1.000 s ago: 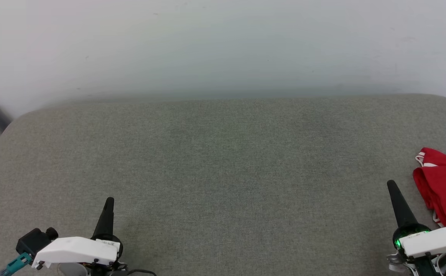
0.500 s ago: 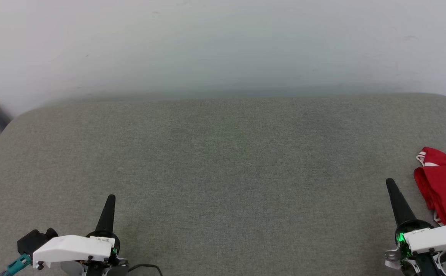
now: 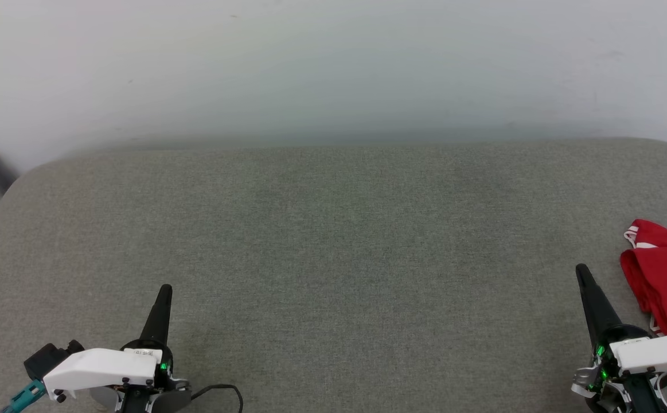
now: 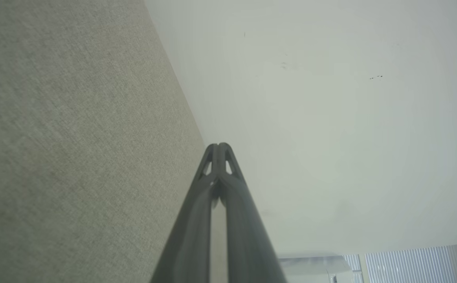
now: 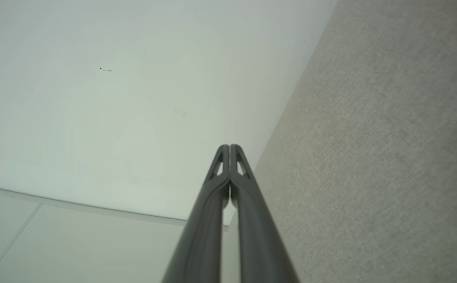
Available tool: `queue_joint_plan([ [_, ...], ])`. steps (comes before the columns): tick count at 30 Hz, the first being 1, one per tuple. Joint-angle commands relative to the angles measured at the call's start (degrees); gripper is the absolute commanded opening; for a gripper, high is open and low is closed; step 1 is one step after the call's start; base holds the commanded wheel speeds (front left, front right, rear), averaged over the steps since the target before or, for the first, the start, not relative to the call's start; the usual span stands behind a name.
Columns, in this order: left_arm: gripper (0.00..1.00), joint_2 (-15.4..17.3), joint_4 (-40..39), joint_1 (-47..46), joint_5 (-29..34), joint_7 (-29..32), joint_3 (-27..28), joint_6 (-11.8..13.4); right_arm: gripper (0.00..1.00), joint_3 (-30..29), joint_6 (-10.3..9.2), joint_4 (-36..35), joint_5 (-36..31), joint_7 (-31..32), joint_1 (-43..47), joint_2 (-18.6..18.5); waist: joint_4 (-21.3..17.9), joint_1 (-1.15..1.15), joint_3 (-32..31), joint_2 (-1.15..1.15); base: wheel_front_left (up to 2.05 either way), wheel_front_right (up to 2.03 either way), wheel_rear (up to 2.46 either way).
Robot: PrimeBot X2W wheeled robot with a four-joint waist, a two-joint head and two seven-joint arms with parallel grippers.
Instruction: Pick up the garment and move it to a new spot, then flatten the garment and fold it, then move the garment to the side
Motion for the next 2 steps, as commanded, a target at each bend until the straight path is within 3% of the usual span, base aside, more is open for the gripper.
queue_joint_plan([
  [1, 0.0, -0.2, 0.0, -1.3, -1.0, 0.4, 0.4, -0.5, 0.0, -0.2, 0.0, 0.0, 1.2, 0.2, -1.2, 0.1, 0.0, 0.0, 0.0, 0.0, 0.0, 0.0, 0.0],
  [2, 0.0, -0.3, 0.0, -1.3, -1.4, 0.5, 0.5, -0.5, 0.0, -0.2, 0.0, 0.1, 1.7, 0.2, -1.3, 0.1, 0.0, 0.0, 0.0, 0.0, 0.0, 0.0, 0.0],
])
